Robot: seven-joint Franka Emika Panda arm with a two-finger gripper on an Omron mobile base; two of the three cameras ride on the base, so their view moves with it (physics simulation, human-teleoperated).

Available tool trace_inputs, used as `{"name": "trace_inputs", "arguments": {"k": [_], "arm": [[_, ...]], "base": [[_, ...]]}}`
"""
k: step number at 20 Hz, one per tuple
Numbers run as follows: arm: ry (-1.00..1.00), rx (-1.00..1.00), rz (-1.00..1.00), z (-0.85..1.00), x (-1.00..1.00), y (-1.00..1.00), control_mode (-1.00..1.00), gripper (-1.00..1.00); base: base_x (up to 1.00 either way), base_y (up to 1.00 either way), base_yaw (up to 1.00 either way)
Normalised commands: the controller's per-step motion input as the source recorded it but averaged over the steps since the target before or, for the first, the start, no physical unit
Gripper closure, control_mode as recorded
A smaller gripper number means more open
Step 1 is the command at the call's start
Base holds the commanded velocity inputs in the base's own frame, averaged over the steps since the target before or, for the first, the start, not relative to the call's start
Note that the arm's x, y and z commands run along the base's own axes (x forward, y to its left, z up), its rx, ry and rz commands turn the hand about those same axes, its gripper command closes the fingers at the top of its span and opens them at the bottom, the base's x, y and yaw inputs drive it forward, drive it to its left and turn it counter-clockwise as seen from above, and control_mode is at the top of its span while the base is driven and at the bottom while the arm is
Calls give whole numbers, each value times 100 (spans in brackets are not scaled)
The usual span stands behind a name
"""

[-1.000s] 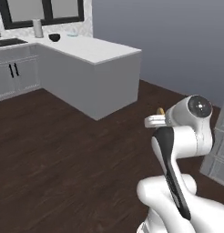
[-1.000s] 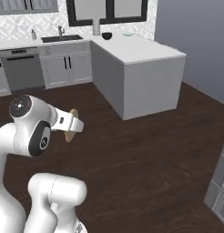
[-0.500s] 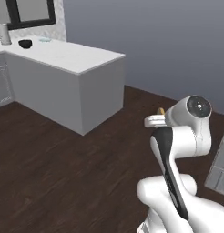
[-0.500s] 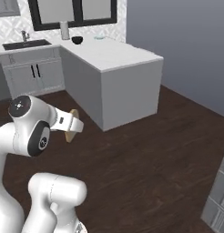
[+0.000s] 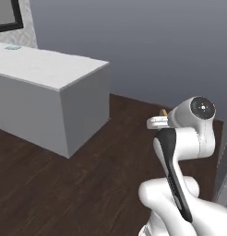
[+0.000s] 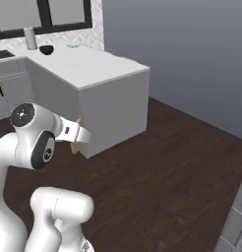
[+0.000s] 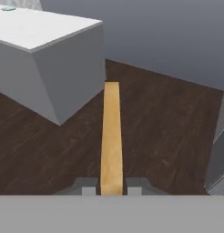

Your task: Start the toaster. Once the lever pops up, take the bread to the plate on the dining counter.

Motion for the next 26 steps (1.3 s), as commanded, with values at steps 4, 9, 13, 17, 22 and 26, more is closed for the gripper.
{"name": "trace_inputs", "arguments": {"k": [4, 9, 13, 17, 22, 26], "arm": [[0, 0, 0, 0, 0, 0, 100, 100], [0, 0, 0, 0, 0, 0, 100, 100], [0, 0, 0, 0, 0, 0, 100, 100], [0, 0, 0, 0, 0, 0, 100, 100], [0, 0, 0, 0, 0, 0, 100, 100], [0, 0, 0, 0, 0, 0, 100, 100]], "base": [[100, 36, -36], [100, 45, -41], [100, 50, -42], [100, 36, -38], [100, 22, -32], [100, 23, -23]]}}
